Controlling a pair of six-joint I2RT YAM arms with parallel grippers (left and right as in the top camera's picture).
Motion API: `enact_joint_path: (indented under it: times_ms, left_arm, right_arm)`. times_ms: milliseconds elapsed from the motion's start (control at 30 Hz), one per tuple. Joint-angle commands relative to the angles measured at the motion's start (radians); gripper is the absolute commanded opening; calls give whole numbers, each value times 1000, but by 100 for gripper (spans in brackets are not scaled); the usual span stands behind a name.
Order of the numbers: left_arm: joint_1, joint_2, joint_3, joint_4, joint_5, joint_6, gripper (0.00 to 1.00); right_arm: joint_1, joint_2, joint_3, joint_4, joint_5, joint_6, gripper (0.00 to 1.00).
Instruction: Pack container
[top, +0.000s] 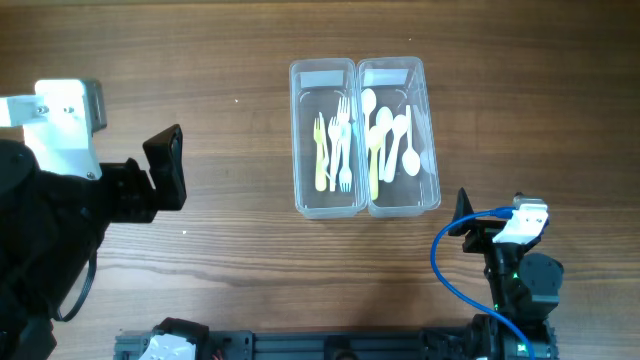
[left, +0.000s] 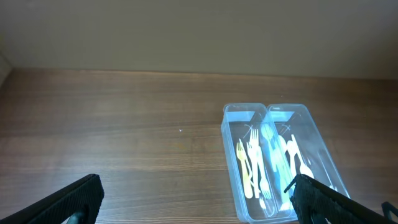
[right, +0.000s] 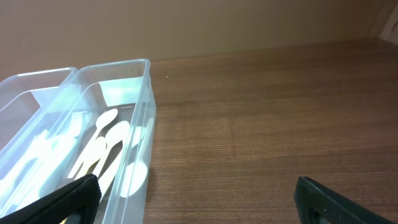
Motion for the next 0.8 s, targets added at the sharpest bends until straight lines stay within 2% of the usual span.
enact_joint_path:
  times_ms: [0,567,767]
  left_arm:
    - [6,-1,7,2,-13,8,100]
    - [6,-3,6,-25,-18,9,100]
    - [61,-69,-51,122,29,4,100]
  right_arm:
    - [2,-16,-4,9,-19,0,100]
    - [2,-16,-4,9,-19,0,100]
    - [2,-16,-4,9,-19,0,100]
